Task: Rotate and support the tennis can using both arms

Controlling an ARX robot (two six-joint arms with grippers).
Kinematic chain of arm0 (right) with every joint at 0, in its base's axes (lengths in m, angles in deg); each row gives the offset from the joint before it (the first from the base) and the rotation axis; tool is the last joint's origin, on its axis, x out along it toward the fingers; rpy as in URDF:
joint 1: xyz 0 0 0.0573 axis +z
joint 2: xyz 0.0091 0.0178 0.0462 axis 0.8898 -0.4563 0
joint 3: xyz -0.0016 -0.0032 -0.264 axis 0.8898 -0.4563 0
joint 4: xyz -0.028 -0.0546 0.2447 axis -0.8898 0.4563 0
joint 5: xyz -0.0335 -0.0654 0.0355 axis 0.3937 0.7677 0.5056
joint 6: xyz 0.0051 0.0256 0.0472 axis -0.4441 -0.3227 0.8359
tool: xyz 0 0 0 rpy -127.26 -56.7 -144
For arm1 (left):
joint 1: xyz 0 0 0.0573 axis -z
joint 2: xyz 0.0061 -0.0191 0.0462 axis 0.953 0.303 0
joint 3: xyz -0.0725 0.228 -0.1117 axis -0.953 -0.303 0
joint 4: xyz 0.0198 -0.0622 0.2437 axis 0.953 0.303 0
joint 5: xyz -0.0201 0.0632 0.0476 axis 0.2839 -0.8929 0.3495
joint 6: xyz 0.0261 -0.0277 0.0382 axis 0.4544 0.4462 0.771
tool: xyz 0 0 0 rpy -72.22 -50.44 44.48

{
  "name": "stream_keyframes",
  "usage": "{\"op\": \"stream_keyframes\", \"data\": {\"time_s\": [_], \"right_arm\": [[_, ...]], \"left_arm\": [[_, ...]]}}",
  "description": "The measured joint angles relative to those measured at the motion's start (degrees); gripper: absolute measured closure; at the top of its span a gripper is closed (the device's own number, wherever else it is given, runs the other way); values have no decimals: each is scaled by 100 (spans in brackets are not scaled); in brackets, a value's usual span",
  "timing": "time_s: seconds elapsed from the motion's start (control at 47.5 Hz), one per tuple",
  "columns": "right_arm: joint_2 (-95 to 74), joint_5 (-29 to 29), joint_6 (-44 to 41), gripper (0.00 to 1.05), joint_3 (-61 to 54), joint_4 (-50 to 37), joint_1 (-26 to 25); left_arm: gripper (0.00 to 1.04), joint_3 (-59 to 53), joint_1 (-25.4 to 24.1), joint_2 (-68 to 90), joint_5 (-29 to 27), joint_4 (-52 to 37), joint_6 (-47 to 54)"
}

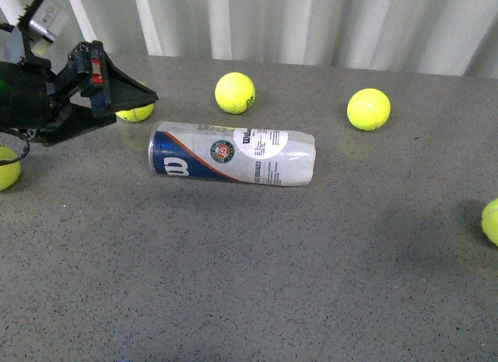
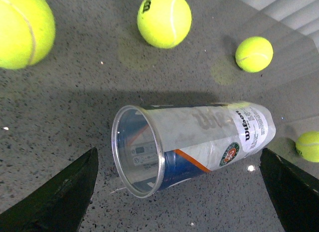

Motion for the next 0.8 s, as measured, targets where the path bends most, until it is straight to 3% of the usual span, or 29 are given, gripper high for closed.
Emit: {"op": "stream_keyframes", "data": {"time_s": [0.358, 0.568, 0.674, 0.8], "right_arm": [[0, -2, 0, 7, 0, 0, 0], [0, 0, 0, 7, 0, 0, 0], [0, 0, 0, 7, 0, 0, 0], [0, 0, 0, 7, 0, 0, 0]], "left_arm": [[7, 258, 468, 592, 229, -15, -48], [7, 208, 684, 673, 463, -498, -667], [7, 87, 804, 673, 264, -876, -1021], [24, -87, 931, 667, 203, -1357, -1478]]}}
